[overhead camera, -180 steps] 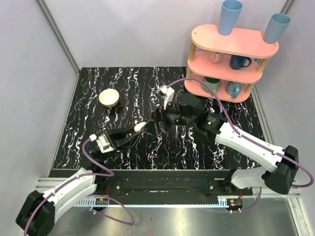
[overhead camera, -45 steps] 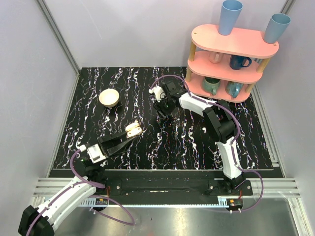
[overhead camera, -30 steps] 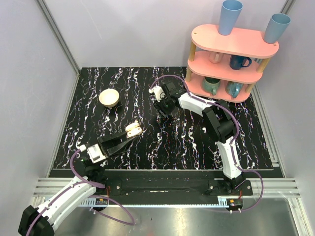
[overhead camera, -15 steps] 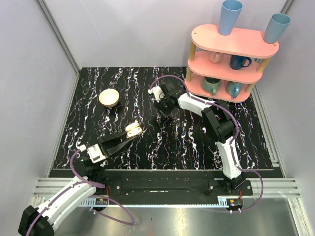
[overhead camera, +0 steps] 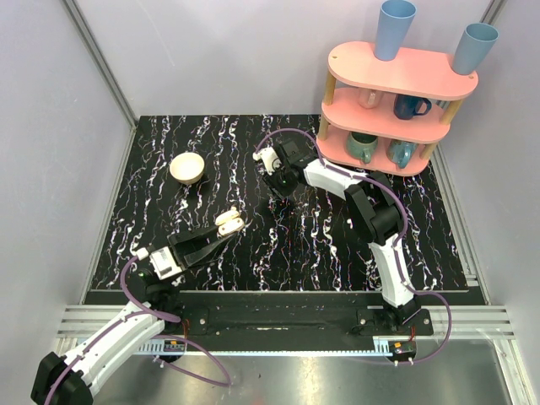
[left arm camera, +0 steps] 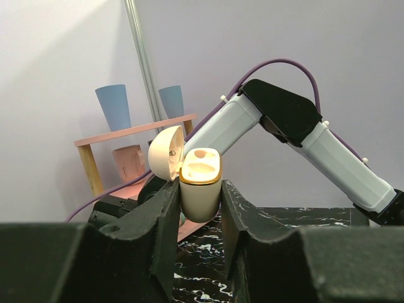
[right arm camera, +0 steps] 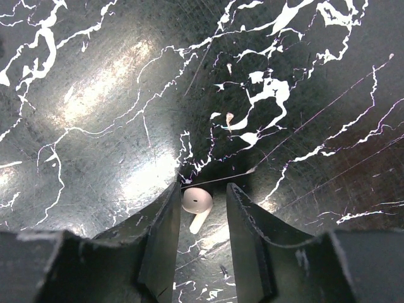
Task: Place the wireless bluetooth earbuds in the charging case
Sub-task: Pick up the right earbud from the center of the board.
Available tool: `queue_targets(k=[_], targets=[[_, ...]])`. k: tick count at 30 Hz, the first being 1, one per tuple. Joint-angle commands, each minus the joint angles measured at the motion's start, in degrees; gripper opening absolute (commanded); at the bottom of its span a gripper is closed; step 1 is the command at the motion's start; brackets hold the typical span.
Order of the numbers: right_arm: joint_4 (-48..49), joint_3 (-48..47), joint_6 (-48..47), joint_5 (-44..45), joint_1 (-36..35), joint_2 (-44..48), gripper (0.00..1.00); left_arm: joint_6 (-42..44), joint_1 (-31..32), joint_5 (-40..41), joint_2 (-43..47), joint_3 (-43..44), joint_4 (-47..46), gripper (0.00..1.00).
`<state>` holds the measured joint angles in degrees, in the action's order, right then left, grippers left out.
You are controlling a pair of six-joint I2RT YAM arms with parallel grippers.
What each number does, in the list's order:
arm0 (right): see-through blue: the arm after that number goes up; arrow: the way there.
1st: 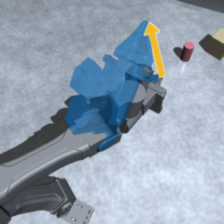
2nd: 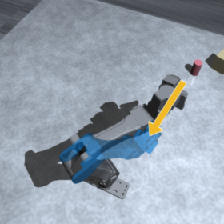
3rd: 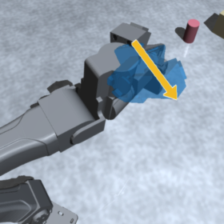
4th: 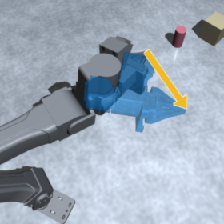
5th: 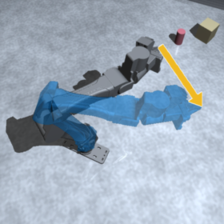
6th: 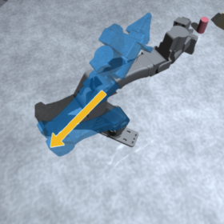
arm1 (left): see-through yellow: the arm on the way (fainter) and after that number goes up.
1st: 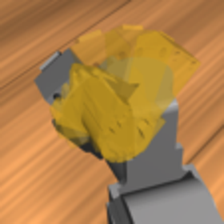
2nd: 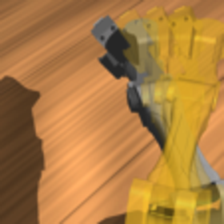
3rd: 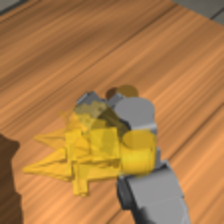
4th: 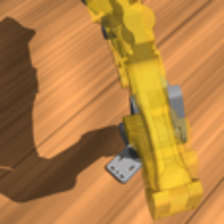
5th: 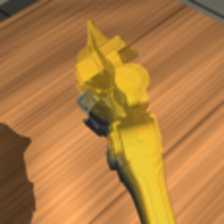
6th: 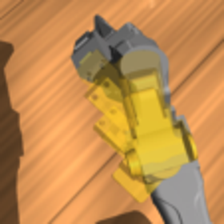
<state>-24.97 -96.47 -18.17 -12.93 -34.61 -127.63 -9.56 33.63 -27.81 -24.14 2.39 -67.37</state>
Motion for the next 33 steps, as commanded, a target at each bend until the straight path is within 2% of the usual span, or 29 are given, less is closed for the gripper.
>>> queue_targets(k=[1,33], targets=[[-1.2,-1.5,-0.5,1.1,-0.8,-0.7,0.43,-0.6,0.1,0.5,-0.3,-2.2,-2.7,0.00],[-3.6,-2.0,-1.1,3.6,-1.2,-0.6,0.43,-0.6,0.1,0.3,-0.5,-2.2,-2.9,0.00]])
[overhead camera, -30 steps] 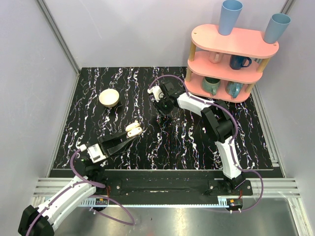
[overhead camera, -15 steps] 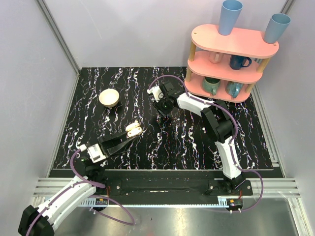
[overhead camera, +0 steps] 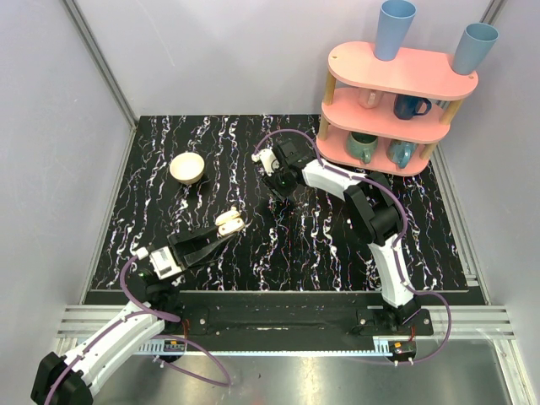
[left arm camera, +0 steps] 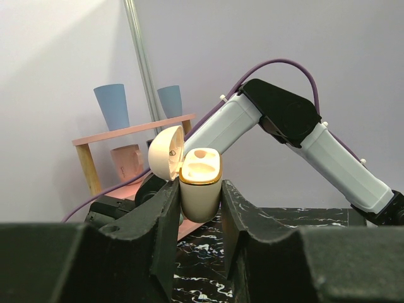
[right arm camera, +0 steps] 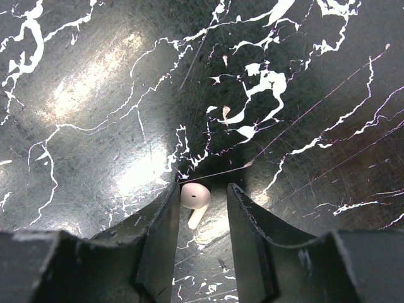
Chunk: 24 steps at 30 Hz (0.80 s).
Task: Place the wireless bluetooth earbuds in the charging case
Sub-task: Pick up the right earbud from the center of the board.
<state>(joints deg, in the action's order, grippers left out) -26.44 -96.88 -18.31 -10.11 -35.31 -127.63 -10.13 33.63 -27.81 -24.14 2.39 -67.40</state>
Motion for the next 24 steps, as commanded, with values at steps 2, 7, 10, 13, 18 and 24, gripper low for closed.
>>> queue_targets(k=[2,7,10,13,18,24], targets=[[-2.0,-1.6,-0.9,0.9,-0.6,-0.9,0.43,0.4,0.2,0.6,-0.1,-2.2,-2.2,0.00],[-1.3,-1.5,-0.4,0.3,-0.6,-1.0,0.43,0.6,0.1,0.7,-0.1,-2.0,-1.9,0.00],[-1.2,-1.6,-0.2,0.2,-0.6,-1.1,0.42,0.6,0.1,0.6,-0.3,-2.0,-1.9,0.00],[-1.0,-1.5,-0.2,0.4,-0.7,-1.1,0.41,0.7,0.2,0.9,0.0,-2.0,-1.7,0.00],[-0.9,-1.4,-0.2,0.0,-0.7,-1.2,0.41,0.7,0.1,0.8,-0.2,-2.0,-1.6,0.00],[-0.1,-1.1,0.4,-0.4,-0.7,-1.2,0.36,0.5,0.2,0.6,-0.8,-2.0,-2.1,0.00]])
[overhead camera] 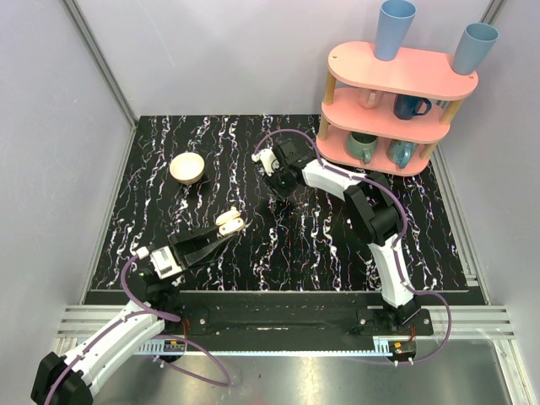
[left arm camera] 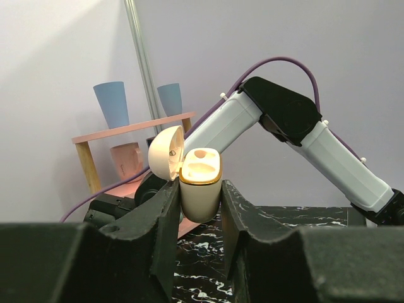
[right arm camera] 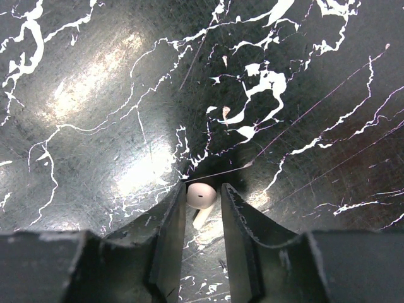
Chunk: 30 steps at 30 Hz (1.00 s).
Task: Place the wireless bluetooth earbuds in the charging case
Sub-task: Pick up the right earbud from the center of the board.
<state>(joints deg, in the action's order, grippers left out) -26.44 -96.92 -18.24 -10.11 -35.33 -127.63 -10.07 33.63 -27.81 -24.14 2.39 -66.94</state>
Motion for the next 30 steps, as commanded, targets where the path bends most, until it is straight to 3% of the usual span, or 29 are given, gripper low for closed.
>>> queue_targets(k=[1,9,14,17,30], targets=[[0.1,-1.1,0.3,-0.4,-0.7,-1.3,0.35,0.3,0.2,0.6,-0.9,-2.0,-2.8,0.00],[1.0,-0.8,1.2,-0.1,-0.6,-1.1,0.19,0.3,0.2,0.5,-0.6,-2.0,-2.5,0.00],[1.7,-0.3,2.0,1.1,-0.6,0.1,0.16,0.6,0.2,0.7,-0.2,-2.0,-1.8,0.00],[3.1,0.8,4.0,2.5,-0.7,2.0,0.07,0.7,0.1,1.1,0.3,-2.0,-1.7,0.00],[31.2,22.0,15.8,7.5,-1.1,26.4,0.07,1.8,0.1,3.3,4.4,-1.3,4.5,0.00]])
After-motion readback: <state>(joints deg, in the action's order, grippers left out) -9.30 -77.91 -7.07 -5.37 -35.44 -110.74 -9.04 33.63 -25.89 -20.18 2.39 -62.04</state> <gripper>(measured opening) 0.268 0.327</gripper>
